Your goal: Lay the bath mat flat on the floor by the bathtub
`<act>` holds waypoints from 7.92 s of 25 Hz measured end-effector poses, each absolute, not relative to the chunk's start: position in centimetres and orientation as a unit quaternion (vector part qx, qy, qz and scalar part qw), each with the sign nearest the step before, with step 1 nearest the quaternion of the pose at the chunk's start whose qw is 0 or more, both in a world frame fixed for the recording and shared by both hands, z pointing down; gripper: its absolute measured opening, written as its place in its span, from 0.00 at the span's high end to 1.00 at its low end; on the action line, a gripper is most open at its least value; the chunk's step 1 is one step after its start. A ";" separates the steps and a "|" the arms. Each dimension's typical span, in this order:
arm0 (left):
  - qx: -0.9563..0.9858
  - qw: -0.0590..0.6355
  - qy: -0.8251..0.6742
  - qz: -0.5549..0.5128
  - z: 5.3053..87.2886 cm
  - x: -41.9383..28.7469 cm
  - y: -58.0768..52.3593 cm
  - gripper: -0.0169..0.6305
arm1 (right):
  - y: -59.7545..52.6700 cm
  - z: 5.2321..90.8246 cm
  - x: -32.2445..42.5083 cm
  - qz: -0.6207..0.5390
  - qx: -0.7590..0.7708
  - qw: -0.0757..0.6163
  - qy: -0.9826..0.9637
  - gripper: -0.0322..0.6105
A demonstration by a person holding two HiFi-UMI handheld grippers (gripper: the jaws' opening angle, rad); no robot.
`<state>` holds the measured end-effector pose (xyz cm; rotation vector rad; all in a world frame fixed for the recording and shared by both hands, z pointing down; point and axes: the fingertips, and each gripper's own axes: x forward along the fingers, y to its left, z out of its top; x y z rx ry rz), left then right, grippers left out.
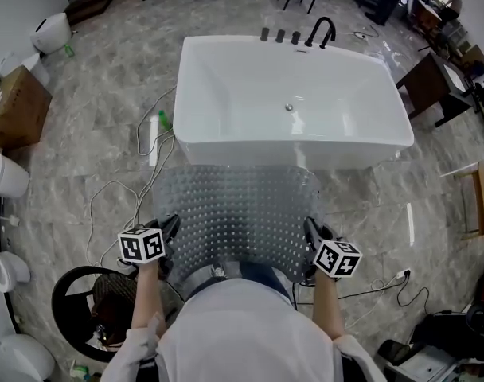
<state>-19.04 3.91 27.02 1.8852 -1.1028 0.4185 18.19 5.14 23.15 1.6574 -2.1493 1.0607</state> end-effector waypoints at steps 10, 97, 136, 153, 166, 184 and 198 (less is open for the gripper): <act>0.742 0.450 -0.463 0.182 29.8 -19.0 1.1 0.91 | 1.7 26.0 19.0 0.369 0.560 0.137 -0.729 0.89; 0.662 0.466 -0.495 0.316 76.7 -20.5 -10.6 0.91 | -13.0 74.4 20.7 0.353 0.540 0.321 -0.694 0.89; 0.653 0.450 -0.493 0.357 94.6 -20.1 -10.9 0.91 | -14.3 92.8 21.9 0.361 0.506 0.362 -0.695 0.89; 0.644 0.446 -0.500 0.369 97.7 -21.4 -11.3 0.91 | -15.4 97.1 22.7 0.342 0.496 0.391 -0.696 0.89; 0.637 0.438 -0.503 0.388 100.8 -22.3 -10.7 0.91 | -15.6 101.6 24.4 0.315 0.488 0.429 -0.692 0.89; 0.617 0.411 -0.508 0.439 105.7 -24.6 -11.3 0.91 | -14.8 107.6 27.5 0.342 0.524 0.423 -0.656 0.89; 0.593 0.411 -0.499 0.481 109.3 -25.9 -11.4 0.91 | -14.3 109.7 28.5 0.352 0.541 0.431 -0.630 0.89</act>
